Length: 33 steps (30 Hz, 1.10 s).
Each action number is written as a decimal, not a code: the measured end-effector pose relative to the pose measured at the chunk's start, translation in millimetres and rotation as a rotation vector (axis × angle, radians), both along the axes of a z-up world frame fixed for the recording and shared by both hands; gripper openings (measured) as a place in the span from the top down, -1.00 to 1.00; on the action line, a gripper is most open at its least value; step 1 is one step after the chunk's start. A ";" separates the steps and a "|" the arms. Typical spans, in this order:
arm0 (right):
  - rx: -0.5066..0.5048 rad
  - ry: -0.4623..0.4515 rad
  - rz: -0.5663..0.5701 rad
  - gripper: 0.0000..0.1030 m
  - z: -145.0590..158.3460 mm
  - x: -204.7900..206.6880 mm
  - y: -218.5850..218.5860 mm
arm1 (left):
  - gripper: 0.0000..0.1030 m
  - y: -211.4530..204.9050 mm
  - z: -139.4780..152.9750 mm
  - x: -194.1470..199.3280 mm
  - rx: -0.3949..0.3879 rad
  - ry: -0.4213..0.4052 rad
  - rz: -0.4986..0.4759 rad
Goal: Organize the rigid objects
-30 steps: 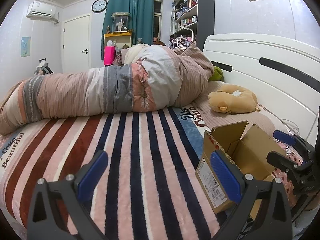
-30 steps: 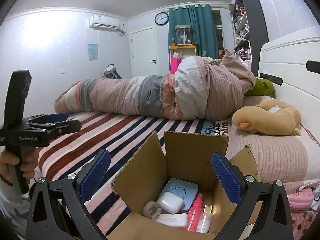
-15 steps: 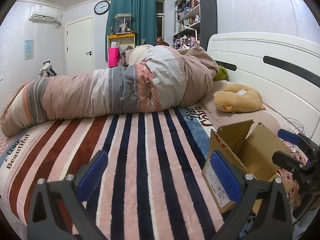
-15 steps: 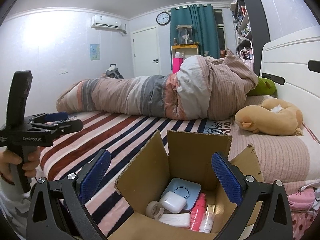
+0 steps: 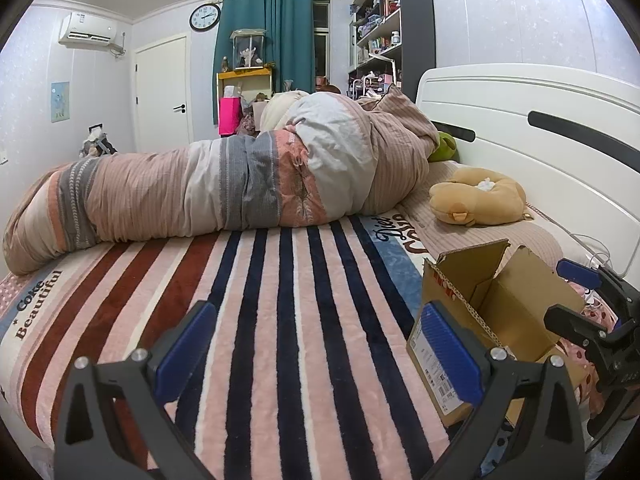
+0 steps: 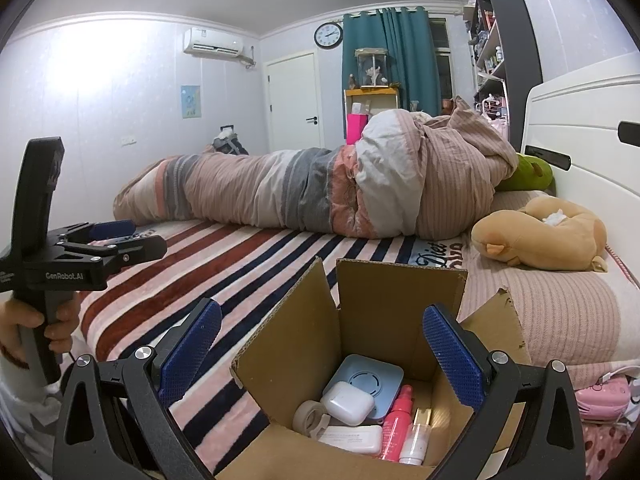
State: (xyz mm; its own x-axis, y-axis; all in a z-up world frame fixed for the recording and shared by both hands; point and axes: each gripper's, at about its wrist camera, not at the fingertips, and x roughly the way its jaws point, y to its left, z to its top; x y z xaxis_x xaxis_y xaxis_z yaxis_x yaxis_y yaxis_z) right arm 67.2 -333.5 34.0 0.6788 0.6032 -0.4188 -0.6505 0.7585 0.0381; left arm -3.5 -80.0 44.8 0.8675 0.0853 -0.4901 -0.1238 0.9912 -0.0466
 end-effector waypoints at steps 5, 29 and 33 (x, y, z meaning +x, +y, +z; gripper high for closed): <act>0.000 -0.001 -0.001 -0.97 0.2 -0.9 1.2 | -0.98 0.8 -0.1 0.2 -0.001 0.000 -0.001; -0.004 -0.002 0.000 -0.97 -3.1 -2.3 3.4 | -0.98 4.8 -0.3 -1.1 -0.002 0.001 0.005; -0.003 0.000 -0.002 -0.97 -2.9 -2.7 3.7 | -0.98 7.1 -1.1 -1.7 -0.001 0.002 0.006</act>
State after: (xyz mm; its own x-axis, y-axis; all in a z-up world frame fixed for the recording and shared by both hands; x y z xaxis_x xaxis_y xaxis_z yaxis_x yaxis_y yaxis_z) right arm 64.6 -329.8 31.1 0.6802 0.6005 -0.4205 -0.6490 0.7600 0.0356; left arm -5.2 -73.0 43.7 0.8662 0.0900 -0.4916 -0.1299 0.9904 -0.0475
